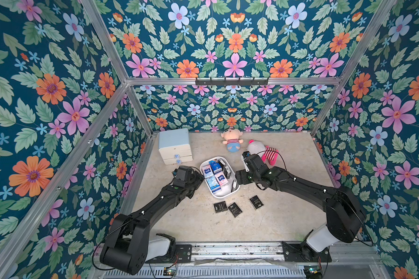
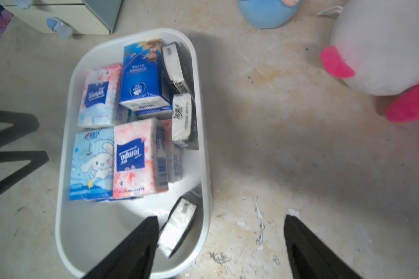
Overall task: Put the pocket tissues into the storage box
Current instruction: Place the pocket tissues in the storage box, then pick up the pocket tissues from the center of the board.
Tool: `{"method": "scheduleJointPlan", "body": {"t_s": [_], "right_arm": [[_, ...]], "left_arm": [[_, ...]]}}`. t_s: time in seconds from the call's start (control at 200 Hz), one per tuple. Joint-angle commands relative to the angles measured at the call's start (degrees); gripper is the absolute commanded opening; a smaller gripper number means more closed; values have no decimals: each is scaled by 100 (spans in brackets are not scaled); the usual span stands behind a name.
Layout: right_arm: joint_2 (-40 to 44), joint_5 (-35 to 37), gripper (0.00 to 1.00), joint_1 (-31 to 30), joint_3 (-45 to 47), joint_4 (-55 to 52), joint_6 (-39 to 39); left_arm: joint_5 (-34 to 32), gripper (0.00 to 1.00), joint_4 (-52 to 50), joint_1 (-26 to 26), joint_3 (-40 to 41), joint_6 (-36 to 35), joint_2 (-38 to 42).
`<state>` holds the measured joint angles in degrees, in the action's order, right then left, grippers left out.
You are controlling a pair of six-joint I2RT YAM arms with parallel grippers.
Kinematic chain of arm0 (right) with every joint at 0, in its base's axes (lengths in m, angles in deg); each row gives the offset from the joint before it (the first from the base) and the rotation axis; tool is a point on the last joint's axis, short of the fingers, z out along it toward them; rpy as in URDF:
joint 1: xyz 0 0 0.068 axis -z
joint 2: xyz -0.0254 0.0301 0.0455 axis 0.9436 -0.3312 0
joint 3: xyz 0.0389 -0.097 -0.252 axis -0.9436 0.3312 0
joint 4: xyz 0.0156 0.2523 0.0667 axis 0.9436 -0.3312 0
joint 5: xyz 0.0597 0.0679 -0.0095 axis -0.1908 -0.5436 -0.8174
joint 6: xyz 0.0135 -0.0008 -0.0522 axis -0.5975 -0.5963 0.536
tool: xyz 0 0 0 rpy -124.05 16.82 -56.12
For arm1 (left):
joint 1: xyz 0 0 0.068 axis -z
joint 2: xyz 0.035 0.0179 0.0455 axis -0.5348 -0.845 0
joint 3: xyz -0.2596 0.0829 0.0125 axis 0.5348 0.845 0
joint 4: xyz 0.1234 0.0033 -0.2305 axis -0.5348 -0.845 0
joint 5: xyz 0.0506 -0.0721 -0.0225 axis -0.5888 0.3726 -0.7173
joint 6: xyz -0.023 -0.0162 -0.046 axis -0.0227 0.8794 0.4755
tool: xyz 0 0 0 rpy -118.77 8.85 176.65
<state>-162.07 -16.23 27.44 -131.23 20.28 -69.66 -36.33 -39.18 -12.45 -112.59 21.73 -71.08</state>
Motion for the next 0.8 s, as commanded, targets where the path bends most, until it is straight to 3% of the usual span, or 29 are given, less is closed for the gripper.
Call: {"method": "scheduleJointPlan", "body": {"t_s": [0.0, 0.33, 0.795], "right_arm": [[263, 95, 98, -2, 409, -356, -227], [601, -283, 98, -6, 1120, -1154, -385], [-149, -321, 88, -36, 1215, -1035, -428]], "left_arm": [[184, 91, 195, -10, -190, -243, -218], [259, 90, 349, -10, -252, -227, -377], [10, 91, 90, -5, 410, 52, 447]]}}
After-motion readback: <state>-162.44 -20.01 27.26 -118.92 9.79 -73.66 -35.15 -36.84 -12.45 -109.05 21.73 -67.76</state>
